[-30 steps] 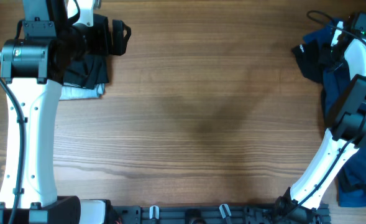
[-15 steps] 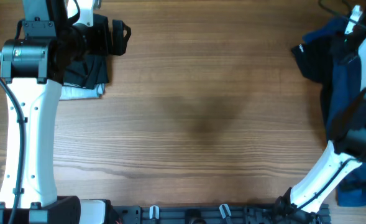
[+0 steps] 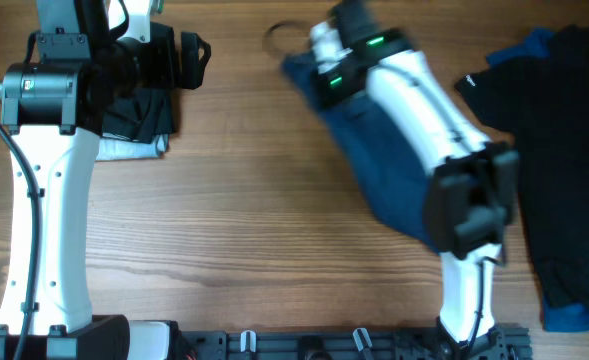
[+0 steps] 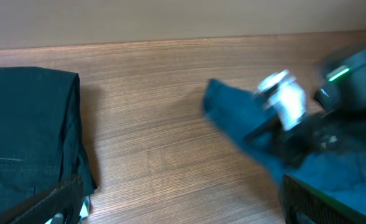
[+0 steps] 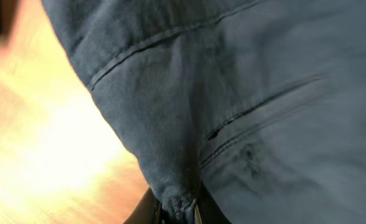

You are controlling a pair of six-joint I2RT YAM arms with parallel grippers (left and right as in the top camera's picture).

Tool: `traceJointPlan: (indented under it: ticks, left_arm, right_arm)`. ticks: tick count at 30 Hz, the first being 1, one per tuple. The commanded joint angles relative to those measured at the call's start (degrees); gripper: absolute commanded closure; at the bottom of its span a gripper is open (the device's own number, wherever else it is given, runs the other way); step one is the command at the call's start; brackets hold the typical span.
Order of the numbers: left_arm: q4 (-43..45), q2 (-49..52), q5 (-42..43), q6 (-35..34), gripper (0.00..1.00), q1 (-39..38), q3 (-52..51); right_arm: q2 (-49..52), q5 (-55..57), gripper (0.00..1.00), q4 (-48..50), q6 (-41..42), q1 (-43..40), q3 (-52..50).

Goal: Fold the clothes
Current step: 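Pull the navy shorts left and drop them flat mid-table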

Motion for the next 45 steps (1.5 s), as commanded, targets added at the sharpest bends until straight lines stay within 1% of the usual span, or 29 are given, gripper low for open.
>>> traceJointPlan:
  ticks: [1, 2, 3, 5, 6, 8, 9, 10, 12, 13, 14, 15, 17, 20, 21, 23, 24, 25, 27, 29, 31, 34, 37, 38, 40, 42, 43, 44, 45]
  left_arm:
    - [-0.02, 0.17, 0.92, -0.35, 0.00, -0.24, 0.66]
    - [-0.02, 0.17, 0.92, -0.35, 0.00, -0.24, 0.66]
    - [-0.02, 0.17, 0.92, -0.35, 0.00, -0.24, 0.66]
    - [-0.02, 0.17, 0.92, -0.35, 0.00, -0.24, 0.66]
    - [-0.02, 0.17, 0.92, -0.35, 0.00, -0.24, 0.66]
    - [-0.02, 0.17, 0.92, -0.35, 0.00, -0.24, 0.66]
    - [-0.02, 0.17, 0.92, -0.35, 0.00, -0.24, 0.66]
    - [-0.02, 0.17, 0.92, -0.35, 0.00, -0.24, 0.66]
    - [-0.02, 0.17, 0.92, -0.35, 0.00, -0.24, 0.66]
    - [-0.02, 0.17, 0.92, -0.35, 0.00, -0.24, 0.66]
    - [0.00, 0.17, 0.92, -0.35, 0.00, -0.24, 0.66]
    - [-0.02, 0.17, 0.92, -0.35, 0.00, -0.24, 0.66]
    - [0.00, 0.17, 0.92, -0.35, 0.00, -0.24, 0.66]
    - [-0.02, 0.17, 0.92, -0.35, 0.00, -0.24, 0.66]
    - [-0.02, 0.17, 0.92, -0.35, 0.00, -0.24, 0.66]
    - [-0.02, 0.17, 0.92, -0.35, 0.00, -0.24, 0.66]
    - [-0.02, 0.17, 0.92, -0.35, 0.00, -0.24, 0.66]
    - [-0.02, 0.17, 0.92, -0.35, 0.00, -0.24, 0.66]
    - [-0.02, 0.17, 0.92, -0.35, 0.00, -0.24, 0.66]
    - [-0.02, 0.17, 0.92, -0.35, 0.00, -0.24, 0.66]
    - [-0.02, 0.17, 0.92, -0.35, 0.00, -0.24, 0.66]
    - [0.00, 0.17, 0.92, -0.35, 0.00, -0.24, 0.66]
    - [-0.02, 0.17, 0.92, -0.35, 0.00, -0.24, 0.66]
    - [-0.02, 0.17, 0.92, -0.35, 0.00, -0.24, 0.66]
    - [-0.02, 0.17, 0.92, -0.35, 0.00, -0.24, 0.66]
    - [-0.02, 0.17, 0.92, -0.37, 0.00, -0.24, 0.66]
    - [-0.02, 0.17, 0.92, -0.35, 0.00, -0.24, 0.66]
    - [-0.02, 0.17, 0.92, -0.35, 0.00, -0.24, 0.66]
    - [-0.02, 0.17, 0.92, -0.35, 0.00, -0.24, 0.66]
  right_arm:
    - [4.20, -1.27, 0.89, 0.96, 1.03, 8.11, -0.07]
    - [4.57, -0.76, 0.85, 0.96, 1.01, 10.05, -0.07]
    - [4.92, 0.11, 0.74, 1.03, 1.05, 11.63, -0.07]
    - [4.83, 3.17, 0.47, 1.07, 1.05, 13.31, -0.04]
    - [3.74, 3.76, 0.38, 0.90, 1.01, 12.83, -0.04]
    - [1.42, 3.69, 0.31, 0.22, 1.05, 10.82, -0.04]
    - [-0.72, 3.76, 0.26, -0.94, 1.03, 8.98, -0.04]
    - [-2.34, 3.98, 0.24, -2.64, 1.11, 7.23, -0.04]
    - [-6.32, 3.98, 0.21, -9.60, 1.27, 0.57, -0.04]
    - [-6.99, 3.96, 0.21, -11.85, 1.25, -1.46, -0.04]
    - [-7.34, 3.96, 0.07, -15.37, 1.25, -5.46, -0.04]
    - [-7.23, 3.93, 0.00, -18.51, 1.25, -9.27, -0.07]
    - [-6.99, 3.65, 0.00, -23.21, 1.95, -16.94, -0.24]
    - [-6.99, 3.72, 0.00, -27.06, 2.75, -24.11, -0.98]
    - [-6.99, 3.74, 0.05, -28.41, 3.23, -26.10, -1.79]
    - [-6.99, 3.91, 0.30, -29.29, 5.11, -29.53, -5.22]
    - [-6.99, 4.04, 0.32, -28.46, 5.55, -31.08, -7.63]
    - [-6.99, 4.20, 0.31, -27.63, 5.53, -32.15, -9.44]
    - [-6.99, 5.25, 0.30, -22.47, 5.79, -35.12, -15.56]
    - [-6.99, 5.27, 0.25, -17.86, 7.23, -37.44, -19.21]
    - [-6.99, 5.29, 0.18, -15.87, 7.23, -39.21, -20.26]
    - [-6.99, 5.75, 0.17, -11.78, 7.21, -41.20, -22.27]
    - [-6.99, 5.68, 0.19, -6.12, 7.06, -41.20, -25.68]
    - [-6.99, 5.66, 0.22, -5.01, 7.06, -41.18, -26.51]
    - [-6.99, 5.03, 0.33, -3.43, 7.02, -41.18, -28.13]
    - [-6.99, 5.25, 0.38, -3.23, 5.51, -41.13, -28.37]
    - [-6.99, 5.77, 0.43, -2.56, 5.46, -41.13, -28.37]
    - [-6.99, 5.99, 0.62, -1.57, 5.46, -41.13, -28.37]
    - [-6.99, 6.16, 0.75, -0.61, 5.46, -41.13, -28.37]
